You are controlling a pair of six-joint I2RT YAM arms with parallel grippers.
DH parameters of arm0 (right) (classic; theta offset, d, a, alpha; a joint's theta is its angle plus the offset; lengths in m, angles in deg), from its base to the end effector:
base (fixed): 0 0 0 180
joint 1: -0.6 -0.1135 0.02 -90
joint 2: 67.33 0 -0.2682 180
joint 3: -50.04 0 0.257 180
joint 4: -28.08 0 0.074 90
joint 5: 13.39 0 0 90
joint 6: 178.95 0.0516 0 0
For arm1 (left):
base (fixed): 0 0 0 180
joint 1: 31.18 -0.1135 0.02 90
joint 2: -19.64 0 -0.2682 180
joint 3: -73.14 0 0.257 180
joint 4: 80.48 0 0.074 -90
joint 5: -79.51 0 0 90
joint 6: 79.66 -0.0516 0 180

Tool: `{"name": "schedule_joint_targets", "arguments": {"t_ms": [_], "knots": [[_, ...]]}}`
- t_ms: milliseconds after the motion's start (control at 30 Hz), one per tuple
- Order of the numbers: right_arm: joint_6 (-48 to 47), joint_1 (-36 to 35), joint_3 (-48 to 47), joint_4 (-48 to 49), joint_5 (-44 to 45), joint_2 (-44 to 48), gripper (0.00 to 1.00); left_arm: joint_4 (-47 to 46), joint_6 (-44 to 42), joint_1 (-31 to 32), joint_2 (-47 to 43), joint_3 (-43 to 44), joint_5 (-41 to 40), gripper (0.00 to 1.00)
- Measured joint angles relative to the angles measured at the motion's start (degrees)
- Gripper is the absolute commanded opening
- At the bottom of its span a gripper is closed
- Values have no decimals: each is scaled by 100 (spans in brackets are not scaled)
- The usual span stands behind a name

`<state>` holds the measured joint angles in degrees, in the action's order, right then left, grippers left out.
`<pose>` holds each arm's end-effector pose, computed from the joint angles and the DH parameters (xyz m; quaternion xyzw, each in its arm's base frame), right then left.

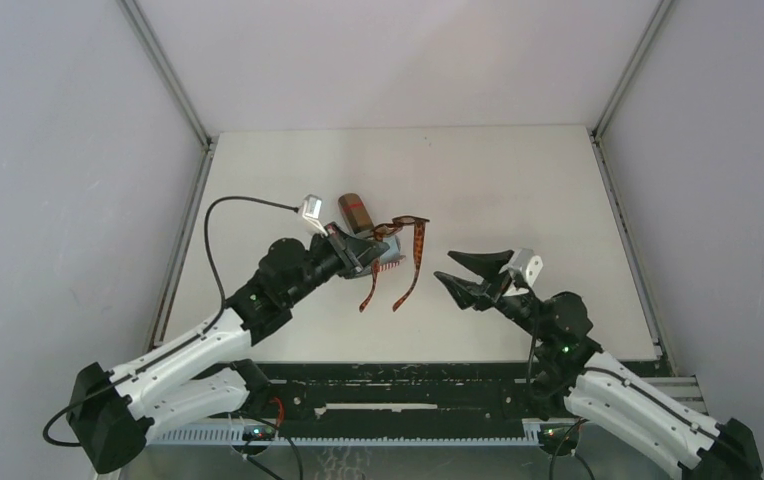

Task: Organize the sunglasses
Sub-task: Fold the sunglasses.

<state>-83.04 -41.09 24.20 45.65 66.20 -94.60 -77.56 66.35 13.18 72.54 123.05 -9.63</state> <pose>0.1121 0.1123 0.2647 -0.2528 0.5472 0.3711 0.7064 0.1709 -0.1682 0.3011 -0.0704 0.7393 -0.5180 0.4245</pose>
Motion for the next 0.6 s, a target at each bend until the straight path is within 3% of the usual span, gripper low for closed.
{"name": "schedule_joint_targets", "arguments": {"t_ms": [200, 367, 600], "knots": [[-356, 153, -411, 1403, -1119, -1158, 50, -566, 702, -9, -15, -306, 280, 0], [-61, 713, -713, 2306, -1934, -1961, 48, -1165, 1261, -13, -17, -595, 509, 0], [455, 898, -1261, 2870, -2649, -2776, 46, -1753, 1768, -13, 13, -721, 739, 0]]}}
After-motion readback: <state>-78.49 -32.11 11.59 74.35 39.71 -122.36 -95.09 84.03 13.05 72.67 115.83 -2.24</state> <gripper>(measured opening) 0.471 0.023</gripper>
